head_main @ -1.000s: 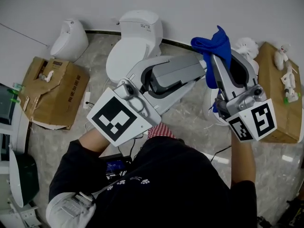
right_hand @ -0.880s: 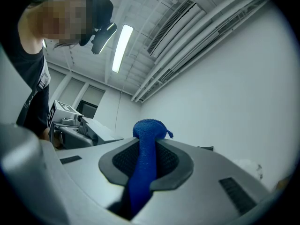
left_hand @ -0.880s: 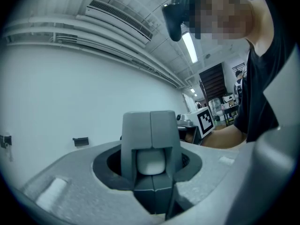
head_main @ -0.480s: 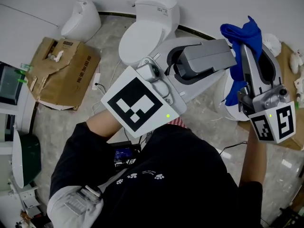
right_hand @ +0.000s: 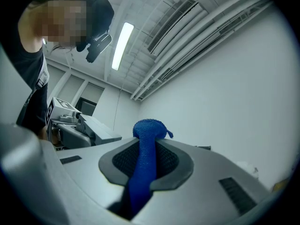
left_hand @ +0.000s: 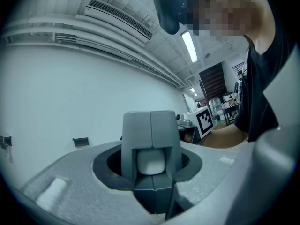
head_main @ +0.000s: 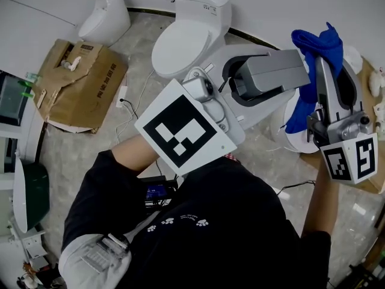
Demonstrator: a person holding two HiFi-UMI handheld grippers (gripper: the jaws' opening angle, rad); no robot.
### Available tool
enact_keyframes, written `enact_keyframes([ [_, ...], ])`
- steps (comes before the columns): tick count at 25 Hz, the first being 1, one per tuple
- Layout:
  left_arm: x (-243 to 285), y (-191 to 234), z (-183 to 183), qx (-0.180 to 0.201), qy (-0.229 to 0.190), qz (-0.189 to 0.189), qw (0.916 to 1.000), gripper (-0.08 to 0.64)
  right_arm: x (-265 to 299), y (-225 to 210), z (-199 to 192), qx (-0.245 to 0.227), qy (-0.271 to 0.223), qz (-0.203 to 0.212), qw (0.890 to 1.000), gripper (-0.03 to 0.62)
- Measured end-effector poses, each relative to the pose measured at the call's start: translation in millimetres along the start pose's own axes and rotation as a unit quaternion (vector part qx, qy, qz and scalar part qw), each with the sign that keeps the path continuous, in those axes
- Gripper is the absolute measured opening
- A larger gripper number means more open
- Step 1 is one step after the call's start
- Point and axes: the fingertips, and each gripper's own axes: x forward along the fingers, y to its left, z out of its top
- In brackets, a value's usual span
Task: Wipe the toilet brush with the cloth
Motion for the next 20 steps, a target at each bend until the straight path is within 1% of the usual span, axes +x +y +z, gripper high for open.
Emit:
enact_keyframes([
  [5,-0.6,-0.6,1.7,-0.006,-0.006,0.001,1.0,0.175,0.4,-3.6,1.2,-0.003,0.004,-0.006,1.0,0.067],
  [14,-1.5,-0.2,-0.2,-0.024,-0.001,0.005,0.9997,0.175,-0.8,-11.0,-0.2,-0.003,0.008,-0.019,1.0,0.067],
  [20,-1.8,-0.5,0.8,-0.026,0.001,0.004,0.9997,0.175,-3.0,-19.4,-0.4,-0.007,0.013,-0.032,0.999,0.066],
])
